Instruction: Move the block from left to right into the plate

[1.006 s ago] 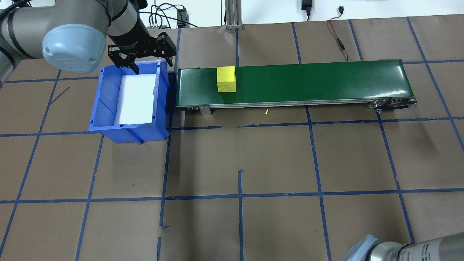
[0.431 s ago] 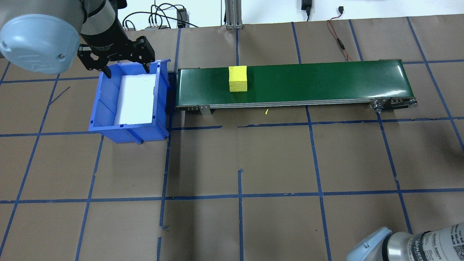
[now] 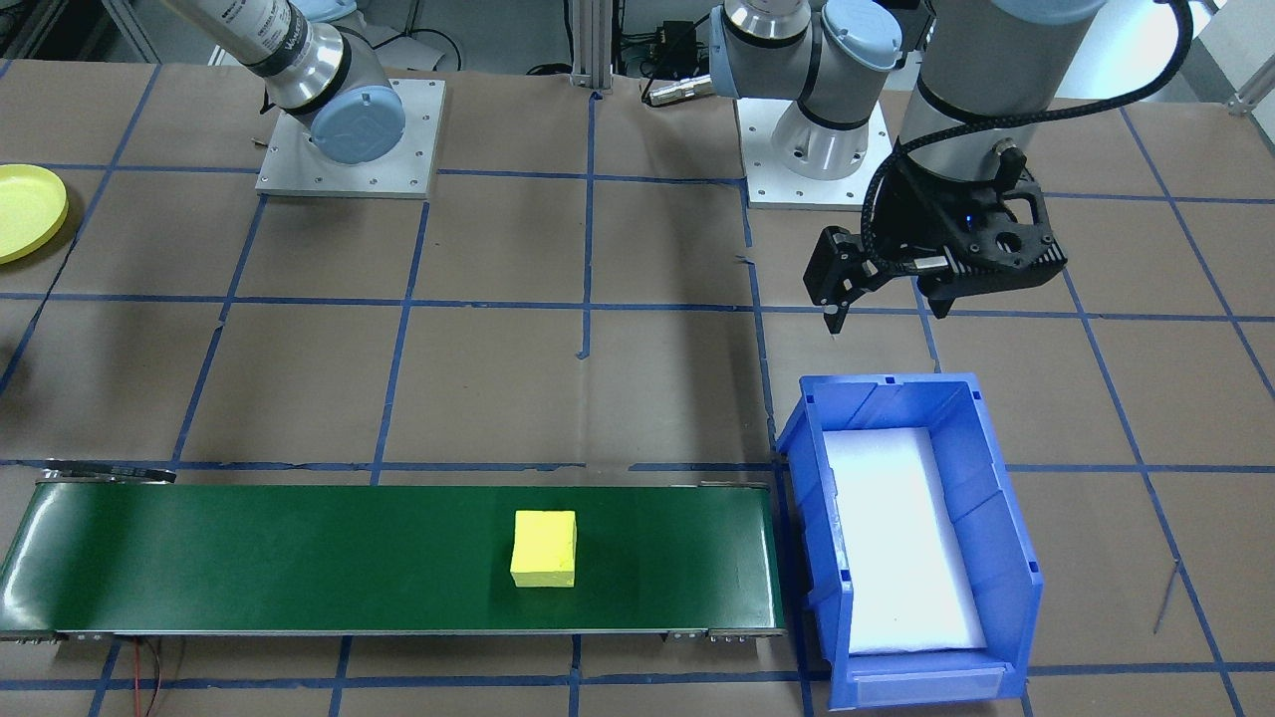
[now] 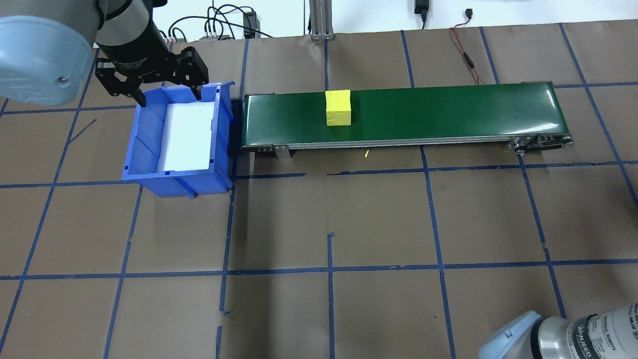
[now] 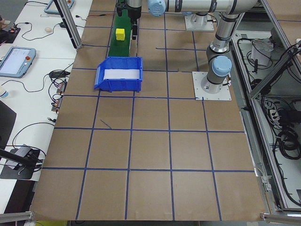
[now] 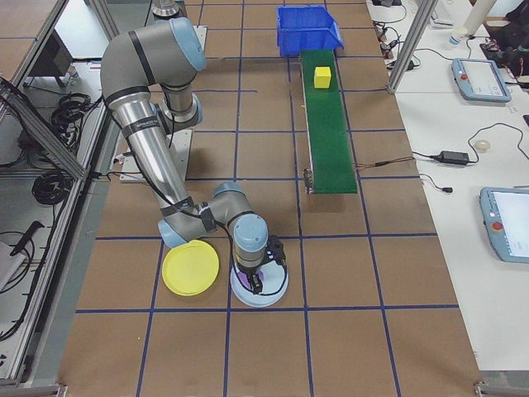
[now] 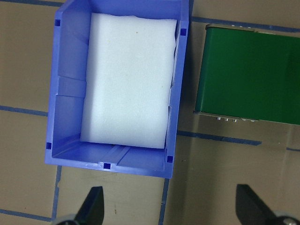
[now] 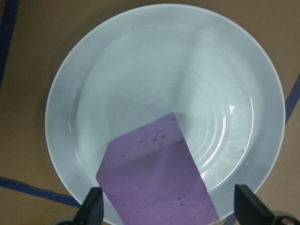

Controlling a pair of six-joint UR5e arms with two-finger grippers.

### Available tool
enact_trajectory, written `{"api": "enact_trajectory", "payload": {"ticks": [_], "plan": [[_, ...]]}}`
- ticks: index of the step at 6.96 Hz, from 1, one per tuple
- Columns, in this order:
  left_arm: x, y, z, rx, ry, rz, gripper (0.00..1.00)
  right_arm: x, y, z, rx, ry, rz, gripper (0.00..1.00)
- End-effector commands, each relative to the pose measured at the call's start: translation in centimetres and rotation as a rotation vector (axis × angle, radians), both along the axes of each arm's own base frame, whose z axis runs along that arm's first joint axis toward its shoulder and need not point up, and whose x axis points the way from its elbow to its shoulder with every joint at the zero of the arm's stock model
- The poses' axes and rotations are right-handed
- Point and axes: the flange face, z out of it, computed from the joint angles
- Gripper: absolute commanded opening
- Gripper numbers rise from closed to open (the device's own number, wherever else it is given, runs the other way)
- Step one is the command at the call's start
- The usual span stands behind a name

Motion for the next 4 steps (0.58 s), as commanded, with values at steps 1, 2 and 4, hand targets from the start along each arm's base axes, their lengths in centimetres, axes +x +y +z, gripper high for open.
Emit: {"api": "enact_trajectory", "payload": {"ticks": [1, 2, 4], "plan": [[-0.1, 0.5, 0.8, -0.015, -0.004, -0.003, 1.0, 2.3, -0.7, 4.1, -0.017, 0.003, -0.045, 1.0], [-0.1, 0.5, 0.7, -0.012, -0.001, -0.001, 1.0, 7.9, -3.9, 7.6, -0.021, -0.034, -0.056, 1.0], [0.2, 0.7, 0.4, 0.017, 0.005, 0.004, 1.0, 21.9, -11.9, 10.3, -0.033, -0.084, -0.136, 1.0]]}}
